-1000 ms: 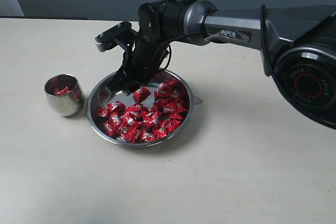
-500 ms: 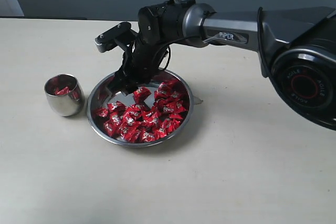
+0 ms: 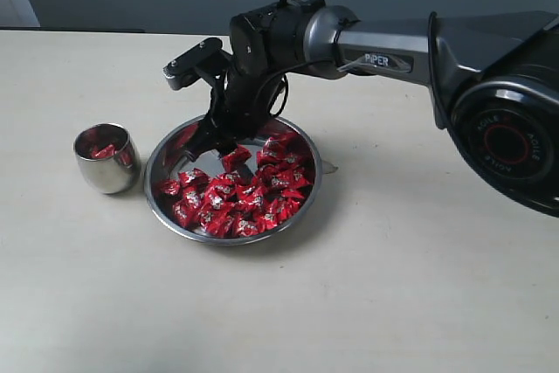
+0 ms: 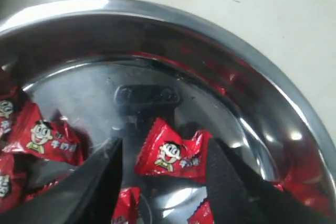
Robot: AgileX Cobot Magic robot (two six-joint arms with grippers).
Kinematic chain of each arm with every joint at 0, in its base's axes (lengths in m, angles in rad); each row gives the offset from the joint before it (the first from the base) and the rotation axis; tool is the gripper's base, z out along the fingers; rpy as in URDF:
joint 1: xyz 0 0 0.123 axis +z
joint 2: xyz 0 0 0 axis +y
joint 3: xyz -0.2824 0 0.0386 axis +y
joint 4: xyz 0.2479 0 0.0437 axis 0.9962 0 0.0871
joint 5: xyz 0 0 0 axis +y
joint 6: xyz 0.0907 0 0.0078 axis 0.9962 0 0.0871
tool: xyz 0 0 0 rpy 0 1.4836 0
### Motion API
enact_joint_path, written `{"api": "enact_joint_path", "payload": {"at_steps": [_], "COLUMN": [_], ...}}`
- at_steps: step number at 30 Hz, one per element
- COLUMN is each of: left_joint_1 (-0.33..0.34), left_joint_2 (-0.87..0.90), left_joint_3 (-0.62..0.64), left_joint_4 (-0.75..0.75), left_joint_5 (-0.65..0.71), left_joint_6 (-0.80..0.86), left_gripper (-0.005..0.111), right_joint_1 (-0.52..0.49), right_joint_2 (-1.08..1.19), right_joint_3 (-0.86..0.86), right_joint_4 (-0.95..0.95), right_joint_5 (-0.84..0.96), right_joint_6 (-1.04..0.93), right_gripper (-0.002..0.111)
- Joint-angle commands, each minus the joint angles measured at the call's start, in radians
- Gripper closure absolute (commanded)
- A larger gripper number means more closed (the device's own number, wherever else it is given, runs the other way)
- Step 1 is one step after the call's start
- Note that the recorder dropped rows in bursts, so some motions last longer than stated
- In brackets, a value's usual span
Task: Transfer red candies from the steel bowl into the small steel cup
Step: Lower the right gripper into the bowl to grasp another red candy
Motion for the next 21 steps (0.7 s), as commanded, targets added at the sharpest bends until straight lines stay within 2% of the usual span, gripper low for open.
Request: {"api": "enact_joint_path", "payload": {"at_steps": [1,9,11,15,21], "left_joint_1": [-0.005,-0.005,-0.005,-0.005,-0.005], "left_joint_2": [-0.005,-0.005,-0.005,-0.005,-0.005], "left_joint_3": [0.001,0.001,0.001,0.001,0.001], "left_joint_4": [0.0,0.0,0.0,0.0,0.0], "left_joint_5": [-0.006,-0.006,-0.006,-0.006,-0.006], "left_joint_6": [-0.004,-0.004,-0.004,-0.004,-0.004], "left_gripper": [0.106,0.106,0.106,0.106,0.106], "right_joint_1": [-0.005,-0.005,-0.005,-0.005,-0.005], "right_joint_2": [0.024,0.033,0.033,0.033,0.024], "right_joint_3": [-0.001,-0.001,-0.001,-0.001,-0.001], "right_joint_4": [-0.01,-0.01,-0.01,-0.01,-0.008], "right_joint_5": [-0.01,-0.031,-0.033,-0.042,-0.045], "right_joint_6": [0.004,0.004,0.004,0.013,0.03], "right_gripper": [0.061,0.063,0.075,0.109,0.108]}}
